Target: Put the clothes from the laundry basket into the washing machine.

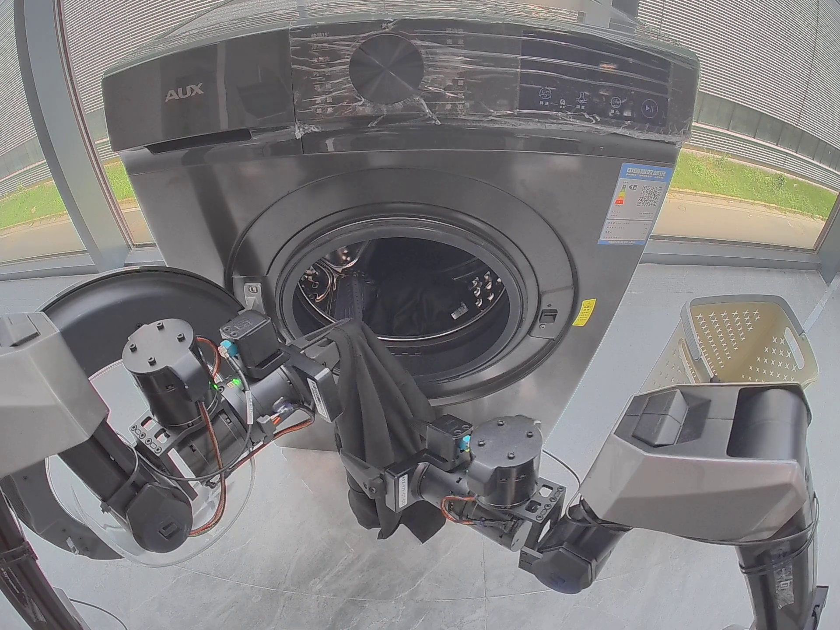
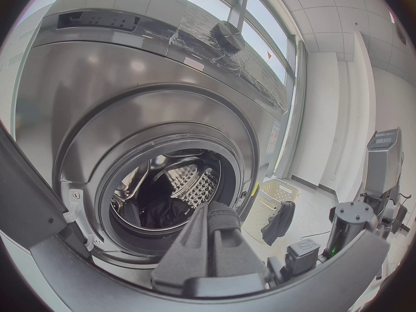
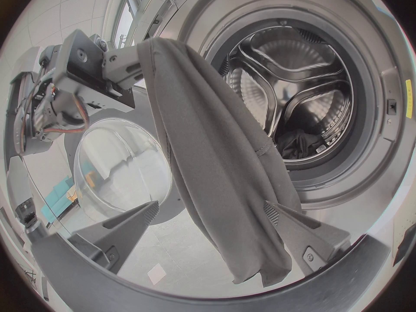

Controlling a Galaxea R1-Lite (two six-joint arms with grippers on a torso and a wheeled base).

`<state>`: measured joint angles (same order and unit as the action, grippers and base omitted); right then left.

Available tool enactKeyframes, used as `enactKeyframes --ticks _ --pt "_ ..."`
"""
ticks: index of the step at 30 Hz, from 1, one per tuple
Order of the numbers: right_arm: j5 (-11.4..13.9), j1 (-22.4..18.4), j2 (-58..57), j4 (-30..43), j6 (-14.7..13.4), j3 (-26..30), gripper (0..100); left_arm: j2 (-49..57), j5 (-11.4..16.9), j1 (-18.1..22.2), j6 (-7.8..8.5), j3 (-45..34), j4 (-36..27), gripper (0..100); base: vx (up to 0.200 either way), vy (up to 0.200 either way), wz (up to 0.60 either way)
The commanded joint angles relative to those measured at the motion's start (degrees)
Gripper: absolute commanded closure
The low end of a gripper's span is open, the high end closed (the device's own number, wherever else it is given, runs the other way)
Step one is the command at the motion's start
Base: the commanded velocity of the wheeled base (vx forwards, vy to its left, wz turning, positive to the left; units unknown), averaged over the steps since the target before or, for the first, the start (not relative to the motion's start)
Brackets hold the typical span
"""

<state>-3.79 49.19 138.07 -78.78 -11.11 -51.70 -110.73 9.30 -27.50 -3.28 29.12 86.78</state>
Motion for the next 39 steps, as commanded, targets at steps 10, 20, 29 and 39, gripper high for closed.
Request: enactKeyframes --ticks 10,20,29,39 --pt "-0.16 -0.15 6.6 2.31 0.03 -9.91 0 -0.19 0.01 -0.62 -0.68 -0.03 0.05 100 0.0 0.0 0.0" --pt "-2.71 -0.85 5.98 0.9 1.0 -6.83 100 -0.98 -0.16 -0.01 -0.59 0.06 -0.04 100 0.0 0.0 0.0" --pt "-3.24 -4.45 -5.97 -0.06 1.61 5.65 100 -1.68 -0.16 2.01 -0.59 0.23 0.05 100 0.0 0.0 0.0" --pt "-2.71 -8.85 -8.61 -0.24 2.58 8.72 100 -1.51 -0.25 2.54 -0.5 0.14 0.05 100 0.0 0.0 0.0"
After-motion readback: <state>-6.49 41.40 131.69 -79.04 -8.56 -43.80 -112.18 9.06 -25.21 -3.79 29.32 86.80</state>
